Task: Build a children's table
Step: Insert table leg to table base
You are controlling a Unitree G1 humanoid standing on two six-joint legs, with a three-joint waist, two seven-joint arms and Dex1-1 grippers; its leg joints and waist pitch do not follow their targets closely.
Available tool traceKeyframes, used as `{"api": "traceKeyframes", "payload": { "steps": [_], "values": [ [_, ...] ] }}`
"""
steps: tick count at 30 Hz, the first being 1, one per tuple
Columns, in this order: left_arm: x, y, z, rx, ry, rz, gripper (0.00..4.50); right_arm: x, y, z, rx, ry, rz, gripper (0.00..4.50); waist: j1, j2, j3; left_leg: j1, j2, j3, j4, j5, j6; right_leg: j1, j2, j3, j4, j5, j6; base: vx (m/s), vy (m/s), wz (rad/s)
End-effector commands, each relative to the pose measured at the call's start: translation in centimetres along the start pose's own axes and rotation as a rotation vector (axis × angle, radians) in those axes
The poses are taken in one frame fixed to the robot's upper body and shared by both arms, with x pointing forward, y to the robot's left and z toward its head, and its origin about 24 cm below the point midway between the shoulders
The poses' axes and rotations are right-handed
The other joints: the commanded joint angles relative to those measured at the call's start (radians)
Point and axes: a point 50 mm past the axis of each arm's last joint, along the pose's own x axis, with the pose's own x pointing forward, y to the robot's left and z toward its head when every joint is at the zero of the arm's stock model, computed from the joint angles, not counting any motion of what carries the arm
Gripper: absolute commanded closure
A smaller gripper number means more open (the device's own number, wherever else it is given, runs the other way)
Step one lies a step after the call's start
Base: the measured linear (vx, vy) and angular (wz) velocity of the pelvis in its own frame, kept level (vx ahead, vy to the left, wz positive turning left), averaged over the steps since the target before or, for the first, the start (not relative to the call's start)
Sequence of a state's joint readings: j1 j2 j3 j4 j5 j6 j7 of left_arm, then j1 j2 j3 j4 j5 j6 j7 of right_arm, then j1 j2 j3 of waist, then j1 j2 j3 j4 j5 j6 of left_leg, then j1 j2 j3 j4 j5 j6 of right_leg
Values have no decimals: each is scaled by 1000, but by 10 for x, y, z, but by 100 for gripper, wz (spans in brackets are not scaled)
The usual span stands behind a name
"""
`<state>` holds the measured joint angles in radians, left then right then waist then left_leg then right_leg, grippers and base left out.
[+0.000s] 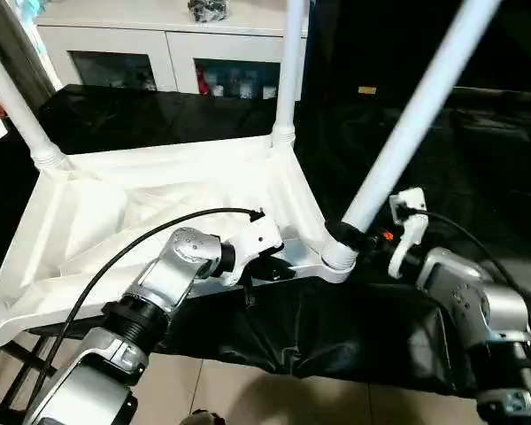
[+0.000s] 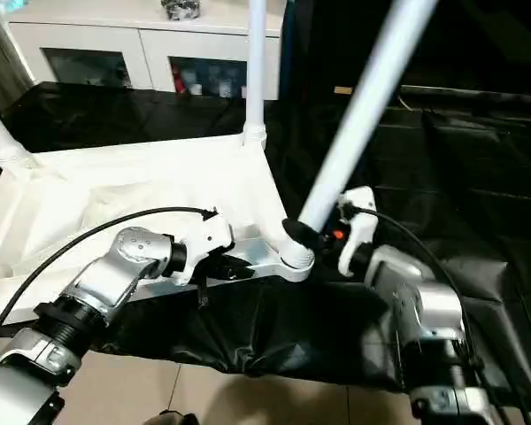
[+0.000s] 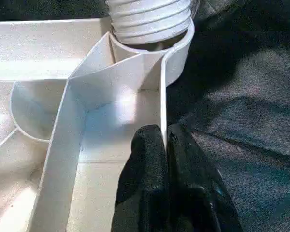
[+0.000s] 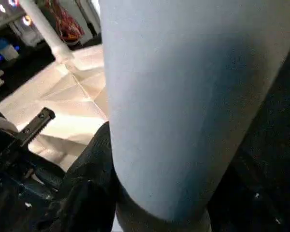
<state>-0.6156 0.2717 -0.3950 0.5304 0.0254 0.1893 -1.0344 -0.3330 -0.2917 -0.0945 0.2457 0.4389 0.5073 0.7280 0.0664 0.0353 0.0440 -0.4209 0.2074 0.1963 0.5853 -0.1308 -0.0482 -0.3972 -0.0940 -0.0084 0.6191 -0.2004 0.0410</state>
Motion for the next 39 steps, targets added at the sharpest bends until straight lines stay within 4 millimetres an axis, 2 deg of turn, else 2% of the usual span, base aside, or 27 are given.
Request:
{"api": "traceKeyframes", "payload": {
  "steps": [1,6,9,12,15,16,17,18,19,20,21,22,23,24,25,29,34,38,39],
  "values": [
    [-4,7,1,3,-7,56,450,-11,-8,-33,45,101,-76,259,2,-9,-66,43,12,-8,-71,-315,-17,20,-26,7,-86,-203,-203,0,0,0],
    [-2,9,3,9,-2,69,450,-16,-5,-45,-57,129,-134,259,2,-7,-65,45,13,-10,-75,-353,-30,18,-27,7,-92,-248,-186,0,0,0],
    [-2,9,3,11,-1,69,450,-16,-2,-46,-110,142,-147,259,1,-10,-62,49,13,-12,-78,-392,-39,13,-29,8,-99,-315,-165,0,0,0],
    [-1,9,3,13,-2,67,450,-13,1,-42,-178,159,-150,259,-2,-9,-60,51,13,-13,-82,-414,-46,12,-28,8,-102,-336,-157,0,0,0],
    [0,8,3,18,-1,62,450,-4,7,-39,-268,213,-106,259,-5,-16,-60,49,13,-14,-83,-414,-47,12,-27,8,-102,-335,-151,0,0,0],
    [1,8,3,18,-1,61,450,-2,8,-39,-275,220,-96,259,-6,-12,-59,49,12,-15,-84,-424,-49,12,-27,8,-104,-353,-149,0,0,0],
    [1,8,3,19,-1,59,450,0,9,-38,-278,226,-87,259,-8,-17,-58,49,12,-14,-84,-431,-49,11,-28,8,-106,-362,-146,0,0,0],
    [1,7,3,20,0,58,450,3,10,-37,-285,240,-71,259,-9,-15,-57,51,11,-16,-84,-449,-53,9,-29,8,-108,-388,-143,0,0,0],
    [1,7,3,20,0,58,450,4,10,-37,-287,244,-66,259,-11,-22,-54,52,10,-17,-85,-468,-54,9,-29,7,-111,-424,-135,0,0,0],
    [1,7,3,21,0,56,450,6,11,-37,-293,259,-51,259,-11,-20,-54,54,10,-17,-85,-478,-56,8,-30,7,-114,-441,-131,0,0,0],
    [1,7,3,22,1,55,450,7,12,-37,-299,275,-33,259,-14,-26,-53,57,11,-18,-84,-497,-59,4,-31,8,-119,-470,-123,0,0,0],
    [0,7,3,24,3,54,450,9,13,-38,-304,299,-5,259,-14,-23,-52,60,10,-20,-85,-517,-62,3,-31,6,-121,-491,-119,0,0,0],
    [0,7,3,24,3,54,450,9,13,-38,-304,304,1,259,-17,-24,-51,59,10,-21,-86,-519,-63,4,-30,6,-121,-491,-117,0,0,0],
    [0,7,3,26,4,54,450,10,13,-40,-304,325,27,259,-17,-34,-53,59,11,-20,-86,-516,-61,4,-29,6,-122,-484,-115,0,0,0],
    [0,7,3,27,4,54,450,10,13,-40,-304,329,31,259,-15,-29,-55,60,13,-20,-86,-504,-58,4,-30,8,-118,-457,-123,0,0,0],
    [-1,6,5,55,-7,29,450,9,9,-43,-301,355,74,259,-16,-34,-54,58,12,-18,-85,-502,-51,5,-29,7,-116,-433,-137,0,0,0],
    [-5,3,7,106,2,-28,450,9,2,-42,-331,353,117,259,-16,-28,-57,57,14,-18,-86,-498,-52,6,-30,6,-113,-396,-154,0,0,0],
    [-10,4,8,136,9,-60,450,7,3,-42,-359,357,187,259,-14,-28,-59,54,15,-15,-86,-458,-40,14,-28,8,-106,-319,-178,0,0,0],
    [-11,4,8,137,11,-63,450,7,4,-42,-368,365,201,259,-13,-31,-60,52,15,-14,-86,-438,-33,18,-27,8,-103,-295,-186,0,0,0]
  ]
}}
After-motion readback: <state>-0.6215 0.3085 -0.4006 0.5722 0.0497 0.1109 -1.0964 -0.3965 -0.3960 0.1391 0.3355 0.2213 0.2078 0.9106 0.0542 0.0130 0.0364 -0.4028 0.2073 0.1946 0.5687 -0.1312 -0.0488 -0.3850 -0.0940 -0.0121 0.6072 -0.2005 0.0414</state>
